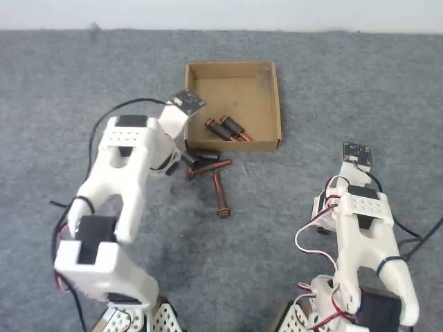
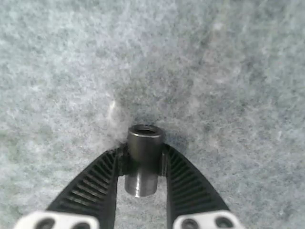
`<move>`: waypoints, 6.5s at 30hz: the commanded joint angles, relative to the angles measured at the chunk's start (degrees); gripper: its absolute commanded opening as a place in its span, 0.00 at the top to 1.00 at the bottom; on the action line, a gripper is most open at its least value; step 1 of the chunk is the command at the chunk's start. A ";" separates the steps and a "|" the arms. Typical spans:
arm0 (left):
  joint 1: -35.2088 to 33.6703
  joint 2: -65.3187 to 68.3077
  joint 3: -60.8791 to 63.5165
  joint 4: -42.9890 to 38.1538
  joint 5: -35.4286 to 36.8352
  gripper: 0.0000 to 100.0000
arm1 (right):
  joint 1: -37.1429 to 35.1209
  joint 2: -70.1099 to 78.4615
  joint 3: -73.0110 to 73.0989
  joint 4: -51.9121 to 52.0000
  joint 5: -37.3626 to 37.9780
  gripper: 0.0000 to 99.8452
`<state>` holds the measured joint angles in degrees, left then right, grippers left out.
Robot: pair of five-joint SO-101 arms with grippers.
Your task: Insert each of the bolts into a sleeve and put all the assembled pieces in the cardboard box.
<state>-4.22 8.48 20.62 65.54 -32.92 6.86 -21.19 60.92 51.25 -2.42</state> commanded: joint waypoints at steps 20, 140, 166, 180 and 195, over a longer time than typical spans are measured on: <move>-3.43 12.66 -14.20 -2.11 -7.74 0.85 | -1.10 -2.95 -0.35 -0.75 0.79 0.99; -9.49 -5.27 12.97 -9.05 22.86 0.99 | -18.33 39.43 -22.68 -107.91 4.84 0.99; -9.41 -5.27 12.88 -9.05 22.77 0.99 | -29.85 44.00 0.26 -125.76 13.63 0.99; -9.41 -5.27 12.88 -9.05 22.77 0.99 | -32.04 25.89 21.10 -127.60 -0.79 0.99; -9.41 -5.27 12.97 -9.23 22.95 0.99 | -32.22 19.91 35.25 -136.92 -0.53 0.99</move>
<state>-13.54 6.90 33.63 57.36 -10.07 -24.79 1.23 94.95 -81.85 -2.68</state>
